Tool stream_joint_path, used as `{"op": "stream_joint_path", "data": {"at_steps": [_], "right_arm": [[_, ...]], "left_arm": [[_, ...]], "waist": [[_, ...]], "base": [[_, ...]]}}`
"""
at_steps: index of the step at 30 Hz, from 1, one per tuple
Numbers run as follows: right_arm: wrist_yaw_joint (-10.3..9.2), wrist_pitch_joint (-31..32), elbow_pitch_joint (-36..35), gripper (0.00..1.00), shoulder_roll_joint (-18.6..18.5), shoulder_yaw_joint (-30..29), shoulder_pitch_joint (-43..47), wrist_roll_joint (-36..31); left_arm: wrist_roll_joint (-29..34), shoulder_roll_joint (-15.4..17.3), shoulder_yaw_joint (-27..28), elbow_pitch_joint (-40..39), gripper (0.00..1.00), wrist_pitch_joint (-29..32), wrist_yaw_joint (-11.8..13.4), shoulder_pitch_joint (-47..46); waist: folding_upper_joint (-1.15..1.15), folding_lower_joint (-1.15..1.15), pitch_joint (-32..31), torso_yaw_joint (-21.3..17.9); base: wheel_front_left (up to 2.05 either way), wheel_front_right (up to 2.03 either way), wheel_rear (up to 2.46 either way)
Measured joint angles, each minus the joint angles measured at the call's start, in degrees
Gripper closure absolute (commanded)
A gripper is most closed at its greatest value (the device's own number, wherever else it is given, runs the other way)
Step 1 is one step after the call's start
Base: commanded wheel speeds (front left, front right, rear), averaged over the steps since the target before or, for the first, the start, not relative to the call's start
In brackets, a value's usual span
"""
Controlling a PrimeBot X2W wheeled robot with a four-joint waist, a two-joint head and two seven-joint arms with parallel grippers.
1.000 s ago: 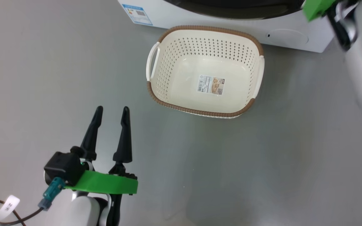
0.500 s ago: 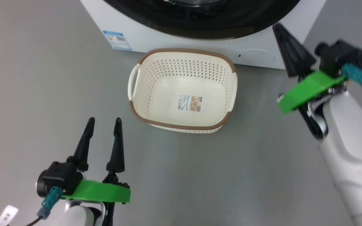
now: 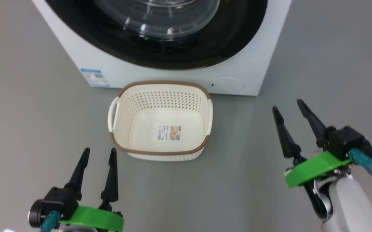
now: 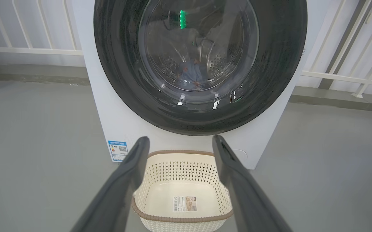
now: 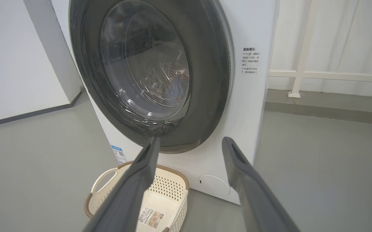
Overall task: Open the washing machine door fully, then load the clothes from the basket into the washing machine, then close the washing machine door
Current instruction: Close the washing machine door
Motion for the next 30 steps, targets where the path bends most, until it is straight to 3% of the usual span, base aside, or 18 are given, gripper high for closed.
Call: {"op": "stream_joint_path", "data": {"at_steps": [12,30], "right_arm": [[0.00,4.5,-8.7,0.00,3.4,-5.9,15.0,-1.2],[0.00,8.0,-16.6,0.00,4.6,-6.6,25.2,-1.3]], "left_arm": [[-0.1,1.4,0.4,-0.8,0.00,1.3,0.8,5.5],[-0.7,2.8,0.4,-4.4,0.00,3.8,2.5,10.1]], "waist": [[0.00,0.00,-6.9,-5.9],[0.00,0.00,-12.8,-8.8]], "base": [[0.00,0.00,0.00],[0.00,0.00,0.00]]}}
